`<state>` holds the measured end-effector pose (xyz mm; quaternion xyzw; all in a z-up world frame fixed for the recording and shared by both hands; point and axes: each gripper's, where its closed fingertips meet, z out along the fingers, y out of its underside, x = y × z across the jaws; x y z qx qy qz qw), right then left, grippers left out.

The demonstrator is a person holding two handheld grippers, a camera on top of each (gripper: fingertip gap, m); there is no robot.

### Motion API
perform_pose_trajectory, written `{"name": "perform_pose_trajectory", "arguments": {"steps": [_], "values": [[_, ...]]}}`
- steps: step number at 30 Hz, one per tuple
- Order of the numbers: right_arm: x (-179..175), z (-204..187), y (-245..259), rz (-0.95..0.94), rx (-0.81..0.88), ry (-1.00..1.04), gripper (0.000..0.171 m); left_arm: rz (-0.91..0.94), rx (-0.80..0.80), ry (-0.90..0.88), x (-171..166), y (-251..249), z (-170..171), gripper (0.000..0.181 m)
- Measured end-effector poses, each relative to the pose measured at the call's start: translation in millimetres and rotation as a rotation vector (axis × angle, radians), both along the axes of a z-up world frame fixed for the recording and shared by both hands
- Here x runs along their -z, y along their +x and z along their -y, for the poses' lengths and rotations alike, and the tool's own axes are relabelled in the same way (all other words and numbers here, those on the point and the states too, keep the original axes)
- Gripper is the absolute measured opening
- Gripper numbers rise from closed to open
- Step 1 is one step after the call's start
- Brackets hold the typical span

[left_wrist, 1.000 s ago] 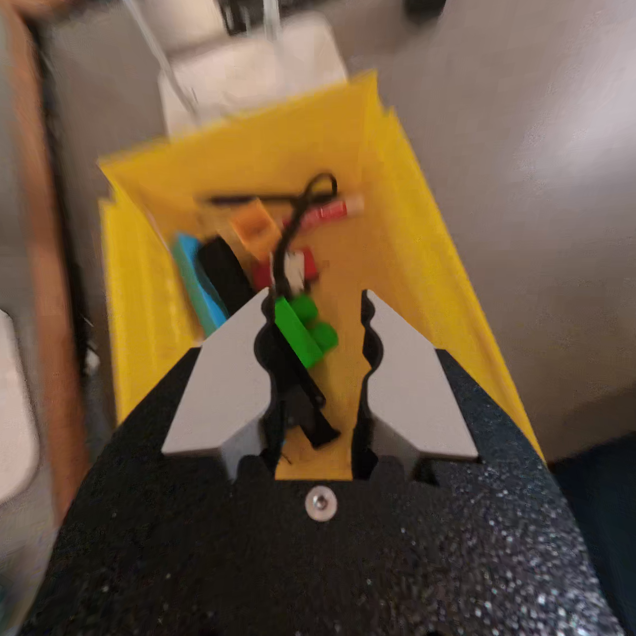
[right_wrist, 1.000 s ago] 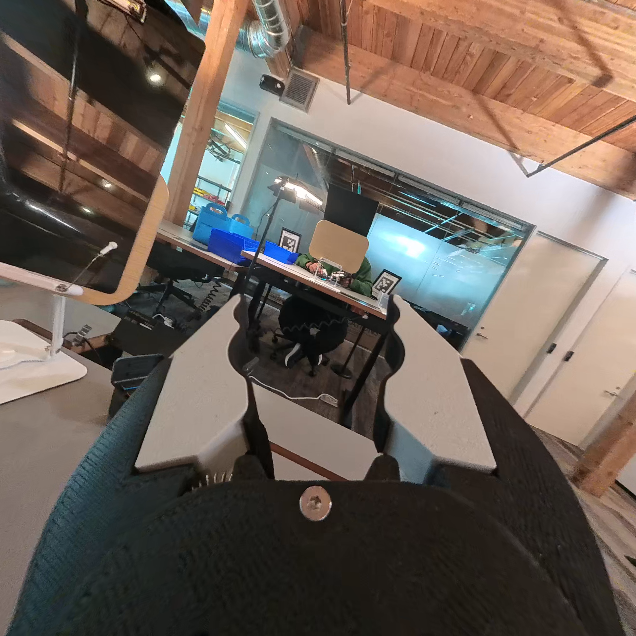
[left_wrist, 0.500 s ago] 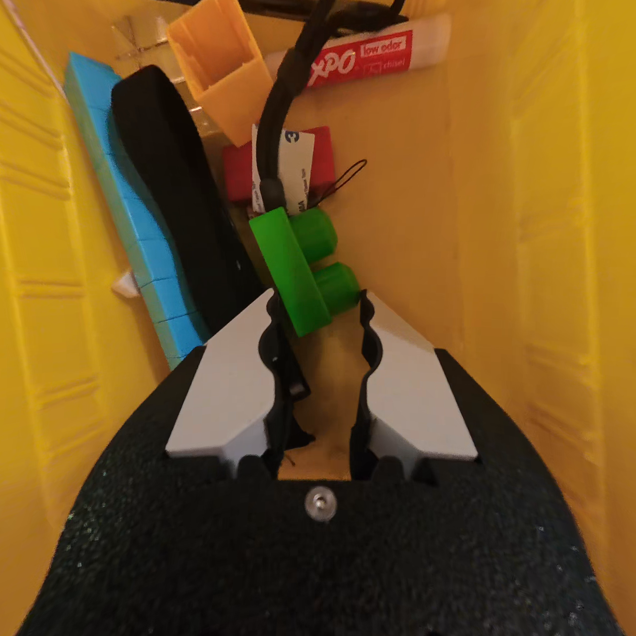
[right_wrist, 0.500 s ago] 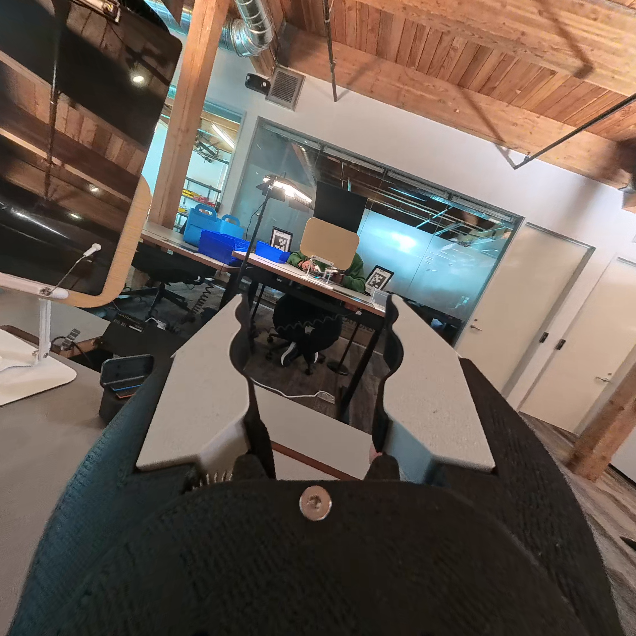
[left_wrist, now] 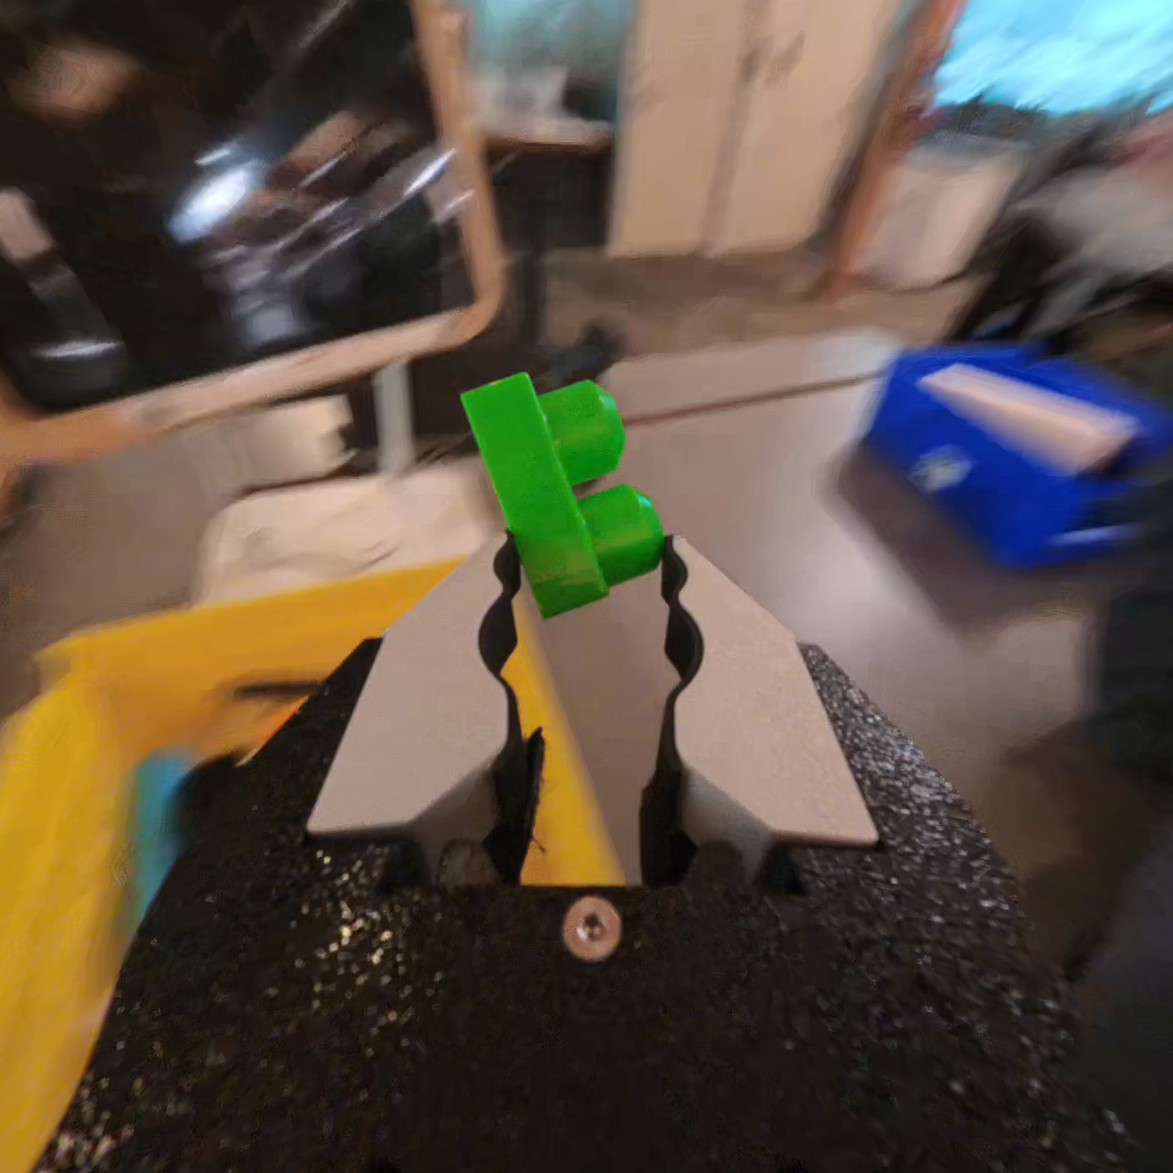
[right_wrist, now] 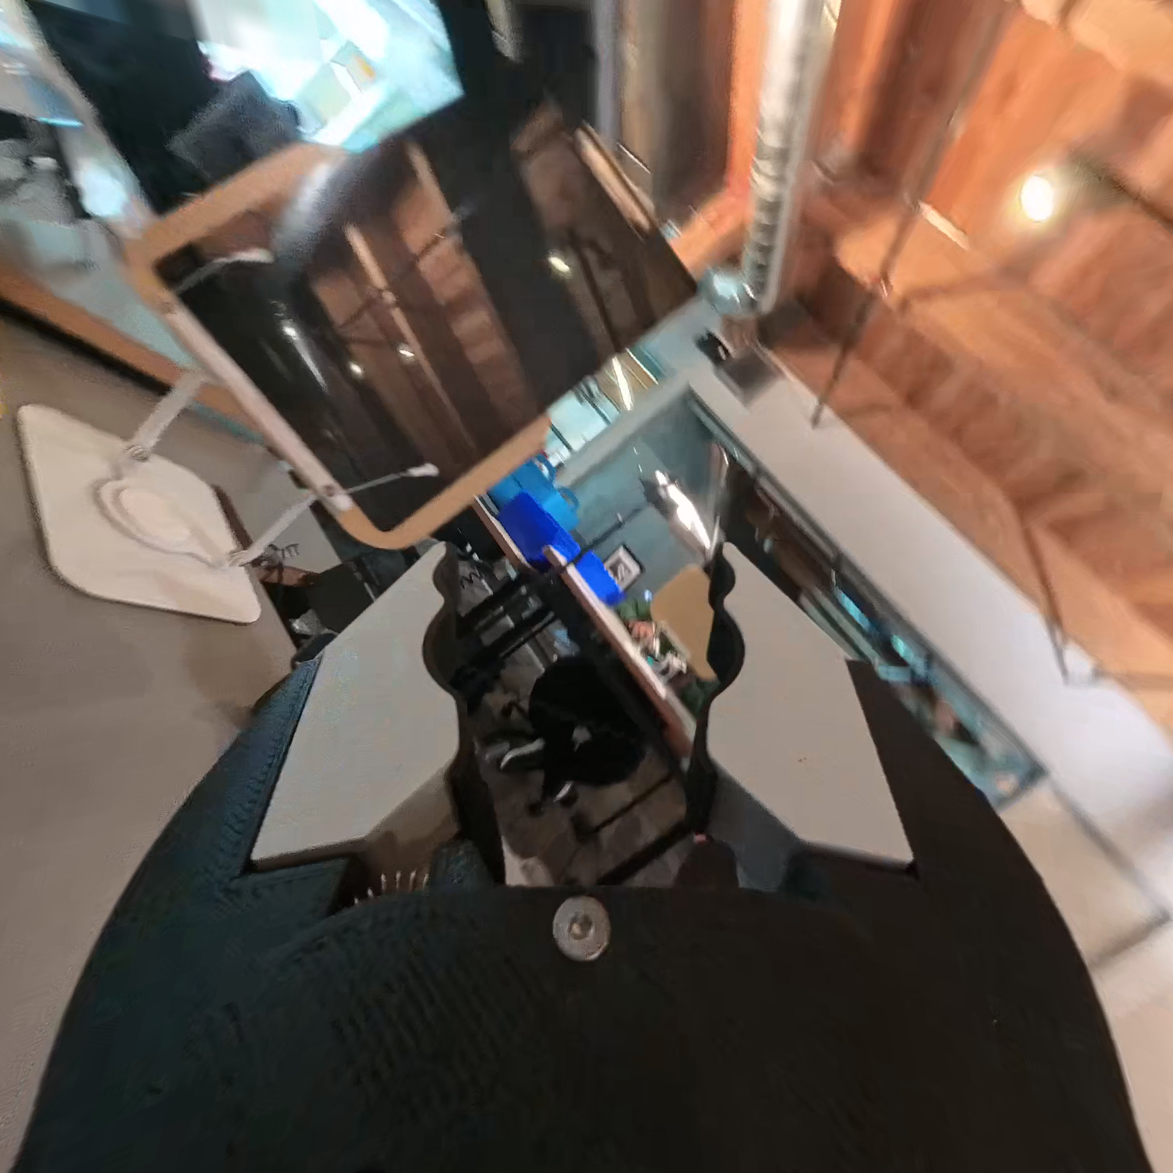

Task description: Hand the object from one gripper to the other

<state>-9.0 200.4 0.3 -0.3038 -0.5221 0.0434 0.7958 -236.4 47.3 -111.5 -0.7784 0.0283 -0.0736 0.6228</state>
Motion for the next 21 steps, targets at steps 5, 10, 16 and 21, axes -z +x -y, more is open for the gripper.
{"name": "perform_pose_trajectory", "arguments": {"steps": [5, 10, 16, 21], "values": [[22, 66, -59, 0.166, -0.163, 0.275, 0.08, 0.352, 0.551, 0.189, -71, 108, -21, 0.042], [9, 74, -67, 0.119, 0.054, 0.692, 0.089, 0.396, 0.799, 0.081, -85, 155, -46, 0.043], [15, 59, -73, 0.155, 0.194, 0.863, 0.086, 0.393, 0.929, -0.042, -80, 190, -68, 0.043], [6, 48, -66, 0.105, 0.242, 0.845, 0.051, 0.404, 0.944, -0.032, -80, 193, -84, 0.043]]}}
